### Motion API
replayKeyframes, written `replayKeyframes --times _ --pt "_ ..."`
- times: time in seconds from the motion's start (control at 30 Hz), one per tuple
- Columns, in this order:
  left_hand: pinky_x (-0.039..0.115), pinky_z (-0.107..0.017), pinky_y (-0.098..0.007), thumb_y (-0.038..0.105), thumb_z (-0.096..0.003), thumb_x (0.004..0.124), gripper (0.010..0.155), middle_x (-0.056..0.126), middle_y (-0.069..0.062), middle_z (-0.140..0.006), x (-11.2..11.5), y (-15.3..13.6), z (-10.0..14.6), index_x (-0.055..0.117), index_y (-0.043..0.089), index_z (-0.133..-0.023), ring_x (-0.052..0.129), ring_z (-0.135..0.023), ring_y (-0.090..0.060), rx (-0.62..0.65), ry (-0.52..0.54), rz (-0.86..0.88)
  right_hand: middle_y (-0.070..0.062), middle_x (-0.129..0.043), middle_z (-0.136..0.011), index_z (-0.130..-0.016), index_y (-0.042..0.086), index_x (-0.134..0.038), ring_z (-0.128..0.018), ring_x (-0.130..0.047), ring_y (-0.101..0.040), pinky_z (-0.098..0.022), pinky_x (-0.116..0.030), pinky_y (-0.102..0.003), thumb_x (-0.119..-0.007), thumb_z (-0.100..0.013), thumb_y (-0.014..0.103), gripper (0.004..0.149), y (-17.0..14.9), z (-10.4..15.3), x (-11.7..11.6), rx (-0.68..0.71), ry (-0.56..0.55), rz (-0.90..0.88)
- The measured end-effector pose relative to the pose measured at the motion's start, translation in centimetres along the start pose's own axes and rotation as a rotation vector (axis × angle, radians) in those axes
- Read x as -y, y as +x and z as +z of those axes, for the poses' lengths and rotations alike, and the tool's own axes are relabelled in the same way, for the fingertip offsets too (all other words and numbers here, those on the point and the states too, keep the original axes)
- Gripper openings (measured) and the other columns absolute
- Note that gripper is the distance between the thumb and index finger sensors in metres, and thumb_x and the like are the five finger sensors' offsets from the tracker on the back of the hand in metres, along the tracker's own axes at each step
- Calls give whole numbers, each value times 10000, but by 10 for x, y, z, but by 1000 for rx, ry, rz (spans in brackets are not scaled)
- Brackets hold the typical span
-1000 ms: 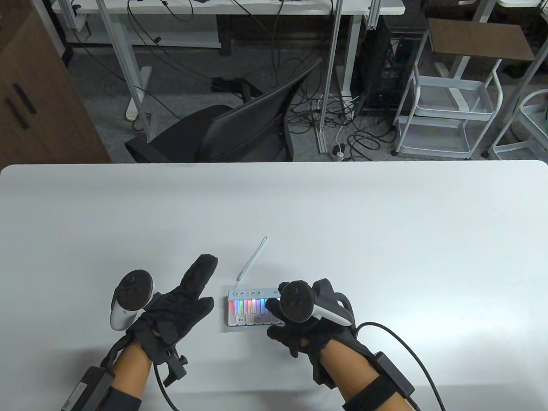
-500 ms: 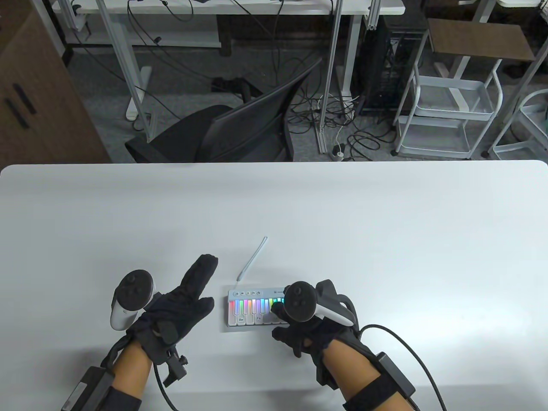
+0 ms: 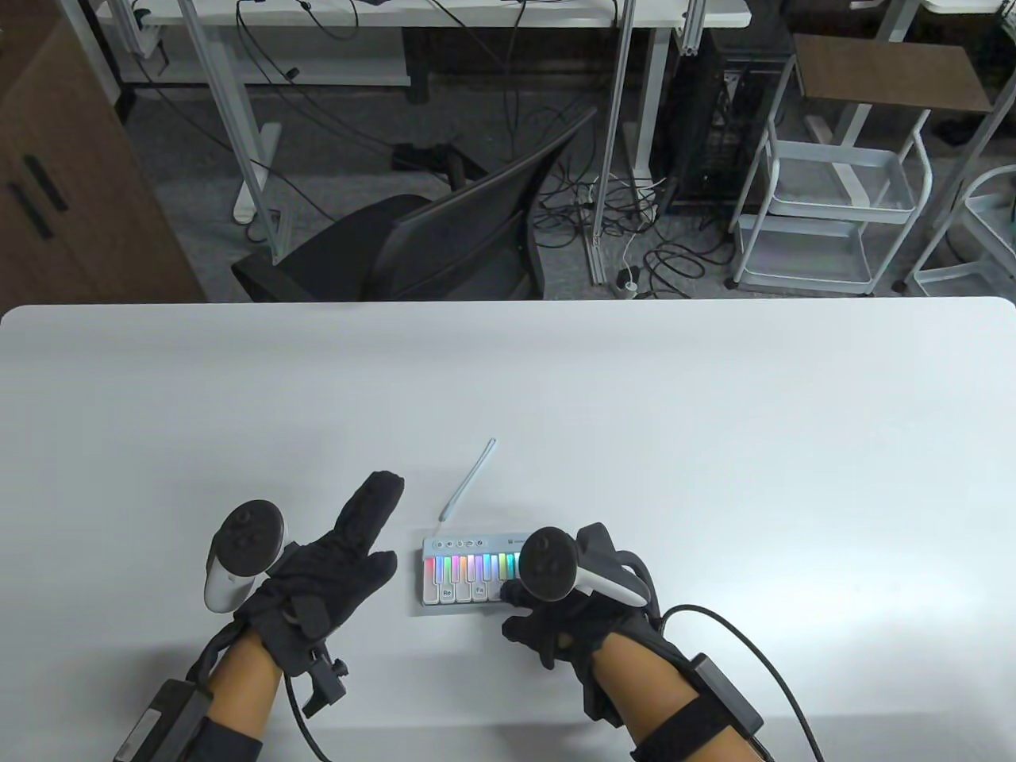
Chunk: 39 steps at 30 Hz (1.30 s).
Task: Press Re-Fa-La on toy piano
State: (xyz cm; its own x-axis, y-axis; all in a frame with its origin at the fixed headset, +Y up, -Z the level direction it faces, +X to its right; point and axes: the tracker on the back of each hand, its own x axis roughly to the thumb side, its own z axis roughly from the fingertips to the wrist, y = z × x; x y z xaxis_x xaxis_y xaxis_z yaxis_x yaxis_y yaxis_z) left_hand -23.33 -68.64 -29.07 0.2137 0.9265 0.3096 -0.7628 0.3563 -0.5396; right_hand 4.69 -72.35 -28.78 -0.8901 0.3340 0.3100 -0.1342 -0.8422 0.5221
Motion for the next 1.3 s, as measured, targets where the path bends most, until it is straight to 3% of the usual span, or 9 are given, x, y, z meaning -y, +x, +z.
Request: replayKeyframes --times 0.8,1.3 --pt "86 -636 -703 799 -485 632 908 25 -33 -1175 1 0 0 191 355 -1143 -24 -1100 -396 -2 -5 -3 -96 -418 -1138 -982 259 -735 -1084 -350 -465 -680 -233 -702 -897 -485 492 573 0 1 0 1 1 -7" --pt "87 -636 -703 798 -484 634 911 25 -35 -1175 0 0 0 191 353 -1142 -21 -1101 -395 -4 1 -2 -87 -379 -1143 -1036 277 -634 -1087 -343 -457 -684 -232 -698 -883 -485 507 647 5 0 6 42 -47 -56"
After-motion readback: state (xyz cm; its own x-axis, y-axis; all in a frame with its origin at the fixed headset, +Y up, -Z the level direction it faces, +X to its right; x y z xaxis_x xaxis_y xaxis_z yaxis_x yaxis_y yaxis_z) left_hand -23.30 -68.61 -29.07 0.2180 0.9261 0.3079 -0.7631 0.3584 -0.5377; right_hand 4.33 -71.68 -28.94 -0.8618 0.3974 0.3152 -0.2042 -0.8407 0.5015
